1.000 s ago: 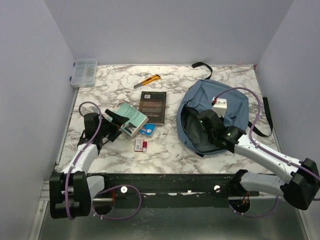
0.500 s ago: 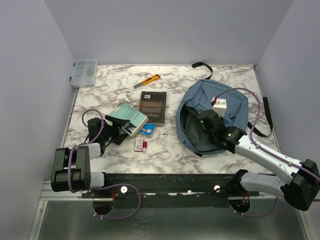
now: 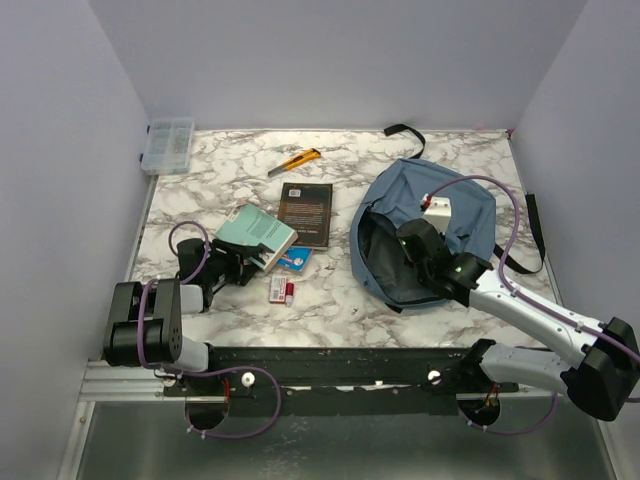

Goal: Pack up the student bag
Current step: Pick up the book from the center of the board.

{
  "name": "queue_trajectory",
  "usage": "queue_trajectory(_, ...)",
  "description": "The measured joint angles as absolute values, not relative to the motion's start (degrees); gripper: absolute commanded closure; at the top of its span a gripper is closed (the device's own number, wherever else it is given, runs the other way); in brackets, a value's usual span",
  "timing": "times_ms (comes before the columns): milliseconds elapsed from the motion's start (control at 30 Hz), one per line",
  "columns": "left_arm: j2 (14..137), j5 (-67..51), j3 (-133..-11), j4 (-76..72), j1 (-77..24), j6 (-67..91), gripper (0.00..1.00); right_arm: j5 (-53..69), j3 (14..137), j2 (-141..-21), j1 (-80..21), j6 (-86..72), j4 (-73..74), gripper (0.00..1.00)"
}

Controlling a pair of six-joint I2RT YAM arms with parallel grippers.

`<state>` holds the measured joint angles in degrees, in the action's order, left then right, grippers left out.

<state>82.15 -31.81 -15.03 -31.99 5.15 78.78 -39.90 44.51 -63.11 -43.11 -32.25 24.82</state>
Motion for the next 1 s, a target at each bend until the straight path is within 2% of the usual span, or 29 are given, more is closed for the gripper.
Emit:
queue_trajectory(133, 82.52, -32.47, -14.92, -32.77, 5.13, 79.66, 0.35, -39.62, 44.51, -63.11, -43.11, -32.08, 24.82, 0.99)
queue_trajectory(267, 84.88, -33.76, -14.94, -33.58, 4.97, 80.44, 0.42, -39.46, 44.51, -63.11, -43.11, -31.83, 24.77, 0.98)
queue_trajectory(333, 85.36, -34.2, -14.94, -33.82, 4.71, 80.71, 0.5, -39.42, 44.51, -63.11, -43.11, -31.77, 24.67, 0.93)
queue_trajectory(467, 85.38, -34.7, -14.94, -34.5, 4.49, 80.88, 0.75, -38.92, 44.51, -63.11, -43.11, -31.35, 24.45, 0.8)
queue_trajectory(533, 84.97, -34.96, -14.94, -34.83, 4.49, 80.6, 0.91, -38.74, 44.51, -63.26, -43.11, -30.83, 24.32, 0.69)
queue_trajectory(600, 83.88, -35.11, -14.94, -35.2, 4.49, 80.01, 0.99, -38.65, 44.51, -63.66, -43.11, -30.46, 24.25, 0.56)
queue_trajectory(667, 82.28, -35.14, -14.74, -34.85, 4.49, 79.66, 1.0, -38.3, 44.64, -64.23, -43.11, -29.74, 24.34, 0.46)
queue_trajectory(800, 79.29, -35.11, -14.44, -32.4, 4.47, 78.59, 1.0, -37.43, 45.12, -64.86, -43.11, -27.31, 24.45, 0.33)
queue_trajectory(900, 76.16, -35.09, -14.59, -28.99, 4.45, 77.54, 1.0, -36.47, 45.71, -64.88, -43.11, -24.88, 24.29, 0.28)
queue_trajectory(1000, 71.61, -34.89, -16.8, -22.13, 3.99, 75.18, 1.0, -34.68, 46.28, -64.93, -43.09, -22.48, 23.59, 0.26)
